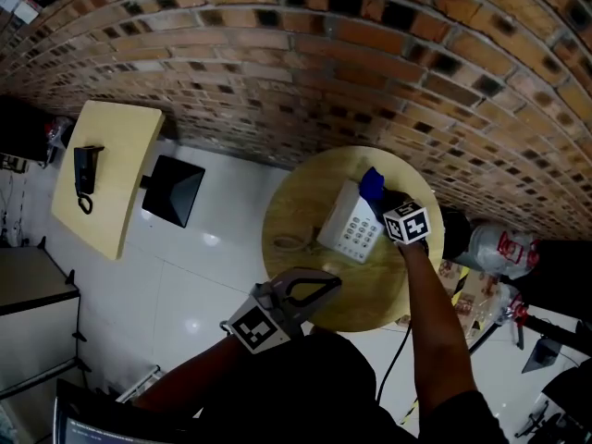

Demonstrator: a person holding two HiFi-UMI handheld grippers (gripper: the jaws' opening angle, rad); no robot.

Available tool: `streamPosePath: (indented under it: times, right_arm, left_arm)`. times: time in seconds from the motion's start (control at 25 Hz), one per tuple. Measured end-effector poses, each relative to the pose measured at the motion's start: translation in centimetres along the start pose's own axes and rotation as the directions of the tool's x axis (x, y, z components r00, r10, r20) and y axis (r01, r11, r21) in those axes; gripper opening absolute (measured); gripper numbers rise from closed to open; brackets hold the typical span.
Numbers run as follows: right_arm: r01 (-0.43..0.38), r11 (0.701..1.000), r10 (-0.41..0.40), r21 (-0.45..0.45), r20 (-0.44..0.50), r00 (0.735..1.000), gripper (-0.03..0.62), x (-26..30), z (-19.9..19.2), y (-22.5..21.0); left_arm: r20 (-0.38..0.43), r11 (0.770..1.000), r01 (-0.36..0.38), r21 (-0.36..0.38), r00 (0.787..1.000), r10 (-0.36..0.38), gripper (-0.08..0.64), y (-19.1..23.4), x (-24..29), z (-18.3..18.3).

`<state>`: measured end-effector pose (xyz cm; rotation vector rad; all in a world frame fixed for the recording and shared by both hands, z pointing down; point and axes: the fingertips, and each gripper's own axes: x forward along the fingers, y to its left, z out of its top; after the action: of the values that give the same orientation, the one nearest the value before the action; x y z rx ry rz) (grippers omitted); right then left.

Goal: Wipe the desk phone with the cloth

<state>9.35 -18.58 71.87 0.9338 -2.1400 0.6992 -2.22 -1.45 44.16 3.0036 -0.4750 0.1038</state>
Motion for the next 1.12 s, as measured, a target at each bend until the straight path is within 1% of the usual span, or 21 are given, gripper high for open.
streamPosePath:
  times: [0.16,0.4,0.48,0.56,0.72,0.8,0.84,0.92,1.0,1.12]
  right_arm:
    - [-0.053,0.998,0.05,-0.045,-0.053,0.997,0.118,0.0,-3.1,3.7]
    - [-0.162,0.984,0.155,-0.069,-0.098,0.983,0.118,-0.1,-8.9,12.6]
    - [-0.186,0.98,0.179,-0.068,-0.096,0.979,0.118,0.1,-10.3,15.2]
    - [-0.19,0.981,0.186,-0.048,-0.084,0.979,0.118,0.1,-10.9,16.3]
    - [-0.197,0.98,0.193,-0.036,-0.104,0.976,0.118,-0.1,-11.7,16.7]
    - [-0.19,0.982,0.187,-0.023,-0.08,0.979,0.118,-0.7,-11.0,16.3]
    - [-0.172,0.985,0.171,-0.012,-0.056,0.984,0.118,-1.1,-10.4,15.5]
    - [-0.131,0.991,0.131,0.01,0.011,0.991,0.118,-2.0,-8.2,13.1]
    - [-0.096,0.995,0.095,0.02,0.066,0.993,0.118,-2.8,-5.2,10.2]
    - [-0.048,0.999,0.048,0.0,0.106,0.993,0.118,-2.6,-0.5,6.1]
  left_arm:
    - [0.004,1.0,-0.001,-0.022,1.0,0.001,0.002,0.1,0.0,-0.3]
    - [0.002,1.0,0.021,-0.014,1.0,-0.021,0.002,-0.1,0.3,-0.3]
    - [0.0,1.0,0.023,-0.021,1.0,-0.023,0.002,-0.2,0.4,-0.5]
    - [-0.004,0.999,0.031,-0.016,1.0,-0.031,0.002,-0.3,0.6,-0.6]
    - [0.003,0.999,0.036,-0.017,0.999,-0.036,0.002,-0.6,0.7,-0.7]
    - [-0.003,0.999,0.036,-0.028,0.999,-0.036,0.002,-0.8,0.7,-0.8]
    - [-0.003,0.999,0.036,-0.031,0.999,-0.036,0.002,-0.9,0.7,-0.7]
    - [-0.004,0.999,0.037,-0.031,0.999,-0.037,0.002,-0.9,0.5,-0.7]
    - [0.001,0.999,0.032,-0.036,1.0,-0.032,0.002,-0.7,0.2,-0.6]
    - [0.001,0.999,0.017,-0.03,1.0,-0.017,0.002,-0.2,-0.4,-0.8]
